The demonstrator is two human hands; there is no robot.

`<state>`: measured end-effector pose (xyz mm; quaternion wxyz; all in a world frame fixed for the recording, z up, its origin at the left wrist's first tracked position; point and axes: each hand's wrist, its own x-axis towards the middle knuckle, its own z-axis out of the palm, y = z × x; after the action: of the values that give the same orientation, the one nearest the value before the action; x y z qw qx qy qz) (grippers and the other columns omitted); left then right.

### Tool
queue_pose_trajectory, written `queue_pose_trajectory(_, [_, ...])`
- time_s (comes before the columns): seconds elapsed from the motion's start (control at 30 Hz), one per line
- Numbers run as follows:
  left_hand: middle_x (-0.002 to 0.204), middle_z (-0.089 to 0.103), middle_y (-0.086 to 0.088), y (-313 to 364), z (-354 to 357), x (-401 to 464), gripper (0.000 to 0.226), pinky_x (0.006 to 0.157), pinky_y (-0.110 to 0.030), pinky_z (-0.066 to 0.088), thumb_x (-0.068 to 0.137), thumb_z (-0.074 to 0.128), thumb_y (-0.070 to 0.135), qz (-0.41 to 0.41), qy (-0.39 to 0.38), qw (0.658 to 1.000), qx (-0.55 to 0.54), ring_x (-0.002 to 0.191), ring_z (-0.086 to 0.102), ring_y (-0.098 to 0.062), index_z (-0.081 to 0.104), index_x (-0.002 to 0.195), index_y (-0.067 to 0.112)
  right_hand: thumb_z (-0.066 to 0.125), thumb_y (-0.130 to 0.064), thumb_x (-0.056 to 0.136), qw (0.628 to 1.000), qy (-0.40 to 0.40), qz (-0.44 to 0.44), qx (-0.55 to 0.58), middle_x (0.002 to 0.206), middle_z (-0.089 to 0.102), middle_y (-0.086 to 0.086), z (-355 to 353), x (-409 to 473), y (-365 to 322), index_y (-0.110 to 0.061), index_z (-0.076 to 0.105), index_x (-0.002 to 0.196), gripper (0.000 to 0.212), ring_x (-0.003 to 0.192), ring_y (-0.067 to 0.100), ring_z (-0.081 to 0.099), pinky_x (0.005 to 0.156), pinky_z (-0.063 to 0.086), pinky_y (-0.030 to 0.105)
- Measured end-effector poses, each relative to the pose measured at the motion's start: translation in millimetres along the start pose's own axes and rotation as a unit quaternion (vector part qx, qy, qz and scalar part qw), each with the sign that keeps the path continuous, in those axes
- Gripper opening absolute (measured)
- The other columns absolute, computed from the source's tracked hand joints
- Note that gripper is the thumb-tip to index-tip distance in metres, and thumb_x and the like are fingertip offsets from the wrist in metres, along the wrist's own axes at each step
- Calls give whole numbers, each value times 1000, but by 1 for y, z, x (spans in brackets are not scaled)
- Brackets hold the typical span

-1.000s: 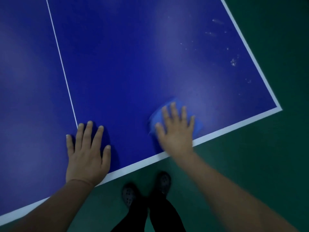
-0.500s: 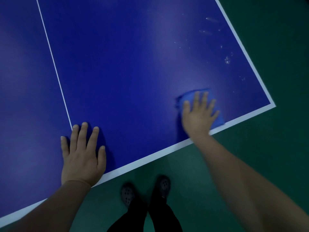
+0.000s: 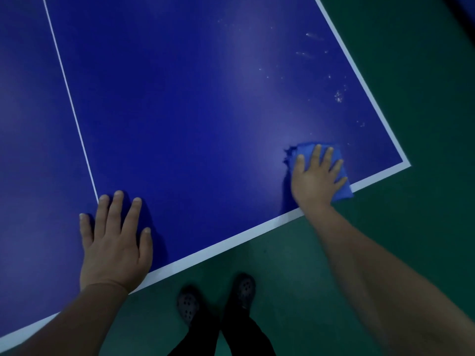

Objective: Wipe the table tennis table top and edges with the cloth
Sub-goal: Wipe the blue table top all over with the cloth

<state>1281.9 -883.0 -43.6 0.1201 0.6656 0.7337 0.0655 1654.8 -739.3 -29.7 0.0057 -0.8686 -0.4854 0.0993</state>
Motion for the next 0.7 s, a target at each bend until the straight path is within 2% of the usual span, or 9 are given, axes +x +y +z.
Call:
queue_pose_trajectory(0.1, [163, 26, -15, 1, 0, 0, 65, 123, -56, -1, 96, 28, 41, -2, 7, 1000, 0, 155, 10, -32, 39, 153, 10, 15, -58, 103, 982, -3, -183, -44, 170, 4, -2, 23, -65, -38, -29, 12, 161, 66, 155, 33, 1, 121, -2, 60])
queue_pose_trajectory(0.17, [163, 26, -15, 2, -1, -1, 66, 123, -55, 0, 96, 28, 41, -4, 10, 1000, -3, 155, 10, -31, 39, 153, 11, 17, -61, 101, 934, -31, -349, -72, 169, 11, -2, 29, -92, -36, -30, 20, 160, 67, 156, 31, 4, 122, -2, 58])
queue_pose_trajectory(0.23, [163, 26, -15, 2, -2, -1, 66, 123, -56, 1, 96, 28, 41, -3, 11, 1000, -3, 155, 10, -31, 38, 153, 11, 21, -62, 100, 890, -54, -444, -87, 168, 16, -3, 22, -73, -20, -31, 25, 159, 67, 155, 29, 8, 122, 6, 60])
queue_pose_trajectory(0.3, [162, 27, -16, 2, -2, 0, 66, 123, -57, 3, 95, 29, 40, -5, 12, 1000, 0, 154, 12, -32, 38, 153, 11, 19, -64, 98, 898, -57, -424, -101, 169, 12, -5, 11, -35, 1, -34, 21, 159, 69, 156, 27, 6, 122, 7, 61])
queue_pose_trajectory(0.4, [161, 31, -16, 5, -2, 0, 65, 121, -59, 7, 94, 30, 40, -13, 18, 1000, 16, 152, 17, -35, 41, 151, 9, 15, -63, 102, 974, -48, -207, -74, 170, -2, -6, -3, 13, 17, -35, 8, 161, 66, 156, 27, -5, 122, -2, 61])
queue_pose_trajectory(0.5, [158, 34, -19, 9, -5, 1, 66, 117, -62, 14, 93, 29, 41, -16, 13, 999, 47, 149, 23, -39, 44, 148, 6, 14, -60, 103, 997, -33, -62, -24, 170, -6, -3, -2, 4, -10, -33, 2, 162, 66, 155, 31, -7, 119, 0, 66])
queue_pose_trajectory(0.53, [157, 35, -20, 12, -6, 2, 67, 116, -63, 15, 93, 30, 42, -23, 12, 998, 56, 148, 25, -39, 45, 147, 5, 15, -59, 103, 996, -34, -78, -29, 170, -6, -3, 1, -11, -23, -32, 2, 162, 65, 155, 32, -7, 119, 0, 66])
queue_pose_trajectory(0.6, [155, 37, -21, 28, -8, 6, 68, 116, -63, 14, 91, 31, 43, -62, 22, 997, 46, 148, 25, -39, 47, 143, 3, 15, -58, 103, 974, -50, -211, -59, 169, -9, -4, 10, -47, -41, -33, 1, 161, 65, 155, 32, -9, 120, -7, 64])
queue_pose_trajectory(0.7, [157, 36, -18, 78, -3, 13, 67, 120, -60, 8, 90, 34, 42, -107, 51, 993, -13, 150, 22, -35, 44, 143, 2, 10, -62, 99, 902, -109, -411, -82, 169, -9, -8, 11, -68, -33, -37, 4, 160, 66, 154, 28, -15, 120, -13, 60])
